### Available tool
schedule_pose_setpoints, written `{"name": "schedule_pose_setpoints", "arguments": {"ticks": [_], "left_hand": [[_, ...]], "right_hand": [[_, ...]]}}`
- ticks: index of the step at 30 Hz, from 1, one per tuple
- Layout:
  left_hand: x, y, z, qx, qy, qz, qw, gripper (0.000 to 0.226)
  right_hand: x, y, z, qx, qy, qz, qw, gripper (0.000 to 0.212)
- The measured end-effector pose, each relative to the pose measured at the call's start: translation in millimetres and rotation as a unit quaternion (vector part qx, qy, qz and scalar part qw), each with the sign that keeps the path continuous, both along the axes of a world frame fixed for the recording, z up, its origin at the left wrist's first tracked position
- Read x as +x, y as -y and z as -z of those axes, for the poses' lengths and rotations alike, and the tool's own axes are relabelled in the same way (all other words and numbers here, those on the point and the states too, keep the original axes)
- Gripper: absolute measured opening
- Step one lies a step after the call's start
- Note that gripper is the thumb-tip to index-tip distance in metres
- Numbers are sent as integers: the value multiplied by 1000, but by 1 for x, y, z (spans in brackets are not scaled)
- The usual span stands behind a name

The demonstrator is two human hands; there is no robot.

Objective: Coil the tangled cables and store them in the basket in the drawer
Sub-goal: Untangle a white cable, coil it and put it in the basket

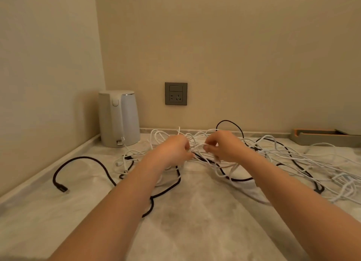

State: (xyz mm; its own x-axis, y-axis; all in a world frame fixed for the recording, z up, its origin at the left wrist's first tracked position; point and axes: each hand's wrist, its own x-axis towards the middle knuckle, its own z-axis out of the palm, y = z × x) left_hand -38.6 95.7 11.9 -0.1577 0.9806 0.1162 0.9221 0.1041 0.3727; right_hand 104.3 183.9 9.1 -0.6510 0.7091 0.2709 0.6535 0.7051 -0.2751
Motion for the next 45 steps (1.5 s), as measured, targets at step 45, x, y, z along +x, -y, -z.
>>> {"name": "schedule_pose_setpoints", "arguments": {"ticks": [45], "left_hand": [[-19, -44, 36, 255, 113, -124, 952, 25]], "right_hand": [[11, -7, 18, -87, -95, -88, 988, 29]]}}
